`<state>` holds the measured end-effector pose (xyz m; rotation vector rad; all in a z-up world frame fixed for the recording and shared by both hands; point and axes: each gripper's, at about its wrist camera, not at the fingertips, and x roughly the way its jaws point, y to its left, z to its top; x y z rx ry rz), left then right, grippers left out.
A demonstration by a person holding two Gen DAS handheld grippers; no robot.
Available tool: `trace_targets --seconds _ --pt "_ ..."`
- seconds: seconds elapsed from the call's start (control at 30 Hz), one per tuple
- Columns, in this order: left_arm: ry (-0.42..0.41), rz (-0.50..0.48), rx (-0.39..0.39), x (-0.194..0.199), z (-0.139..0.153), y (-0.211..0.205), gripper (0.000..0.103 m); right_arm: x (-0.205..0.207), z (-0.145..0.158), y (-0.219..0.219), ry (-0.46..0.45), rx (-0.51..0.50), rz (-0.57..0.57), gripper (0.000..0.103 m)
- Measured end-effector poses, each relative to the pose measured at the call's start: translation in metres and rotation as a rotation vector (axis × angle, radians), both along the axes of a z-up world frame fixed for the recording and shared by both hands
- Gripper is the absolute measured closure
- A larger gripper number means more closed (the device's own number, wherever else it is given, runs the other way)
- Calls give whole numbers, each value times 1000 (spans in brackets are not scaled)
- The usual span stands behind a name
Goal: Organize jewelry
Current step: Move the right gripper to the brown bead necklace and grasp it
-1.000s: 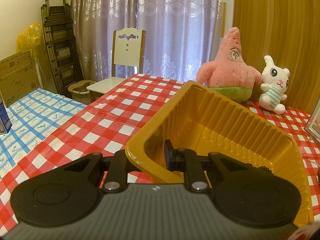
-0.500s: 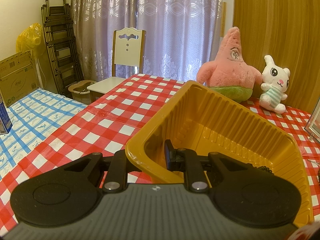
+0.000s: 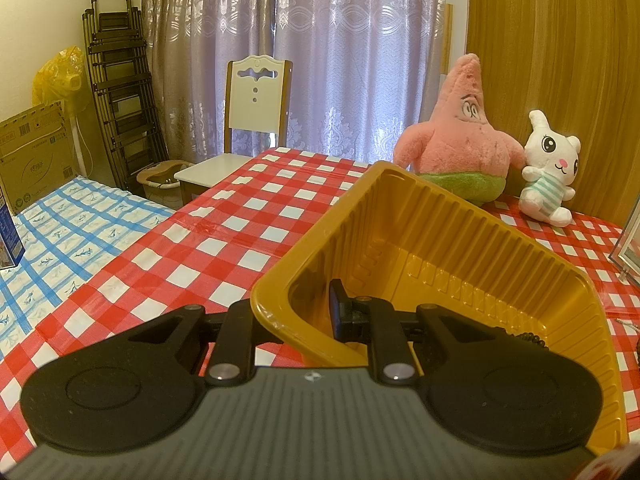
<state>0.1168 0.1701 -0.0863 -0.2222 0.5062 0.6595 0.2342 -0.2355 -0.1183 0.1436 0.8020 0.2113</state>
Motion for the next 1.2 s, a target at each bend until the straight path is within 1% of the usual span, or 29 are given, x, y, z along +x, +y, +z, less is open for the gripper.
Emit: trace_targets --seconds 0.27,0.47,0.7,0.8,0.93,1.0,1.07,1.13,1.17,1.2 --pt "1 0 0 0 0 0 86 4 -3 0 3 -14 0 63" --pt "1 0 1 0 0 0 86 13 -10 -3 10 -32 -9 63" --pt "1 0 0 0 0 0 86 24 -14 -1 2 -58 6 63" --pt "0 0 2 0 0 0 86 32 -17 2 3 -77 1 70" --pt "2 0 0 0 0 0 86 41 -22 5 12 -73 -10 72" --pt "2 1 -1 0 0 0 86 43 -23 8 1 -99 -1 73" --pt "2 1 -1 0 0 0 86 44 -23 14 -7 -137 15 76" --pt "2 2 -2 0 0 0 86 43 -24 17 -17 -165 35 91" --pt "2 2 -2 0 0 0 86 43 -24 18 -20 -172 44 94" --pt "2 3 -2 -1 -1 0 86 43 -25 18 -23 -178 49 94"
